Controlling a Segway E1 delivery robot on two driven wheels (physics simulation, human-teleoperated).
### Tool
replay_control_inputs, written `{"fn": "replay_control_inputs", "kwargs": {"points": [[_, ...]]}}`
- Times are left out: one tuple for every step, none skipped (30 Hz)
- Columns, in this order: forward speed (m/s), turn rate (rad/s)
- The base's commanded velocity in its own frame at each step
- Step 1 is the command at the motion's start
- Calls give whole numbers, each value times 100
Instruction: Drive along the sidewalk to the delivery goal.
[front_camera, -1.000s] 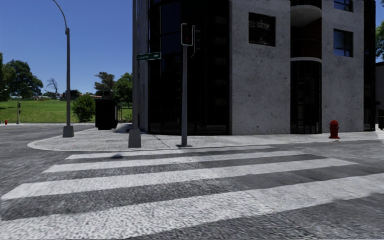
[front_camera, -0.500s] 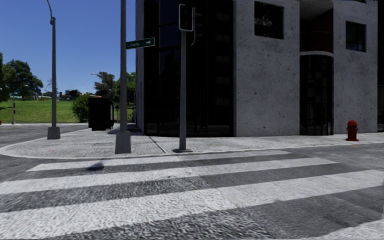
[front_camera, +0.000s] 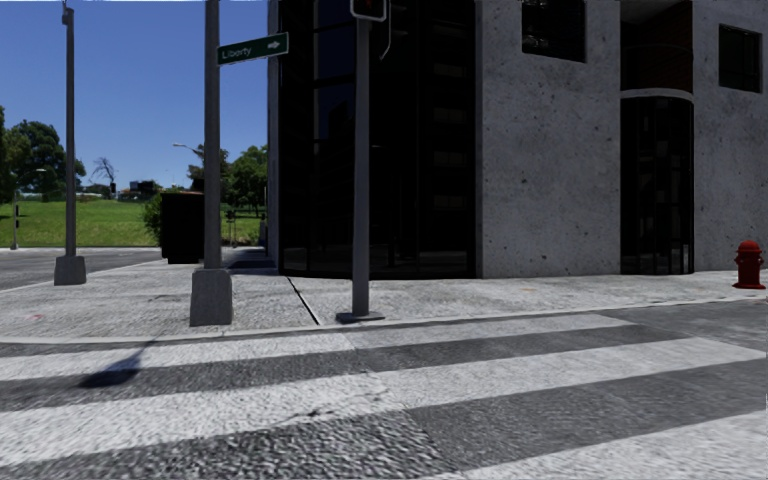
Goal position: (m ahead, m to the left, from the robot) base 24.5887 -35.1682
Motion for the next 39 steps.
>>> {"fn": "replay_control_inputs", "kwargs": {"points": [[180,-116],[180,-36],[180,-13],[180,-5],[180,-5],[180,-2],[180,-1],[180,-1],[180,0],[180,0],[180,0],[180,0],[180,0],[180,0],[180,0],[180,0],[180,-10],[180,-49],[180,-102],[180,-120],[180,-120],[180,-120],[180,-120],[180,-120],[180,-120],[180,-112],[180,-112],[180,-9],[180,-3],[180,0],[180,0],[180,0],[180,0],[180,0],[180,0],[180,0],[180,0],[180,0],[180,0]]}}
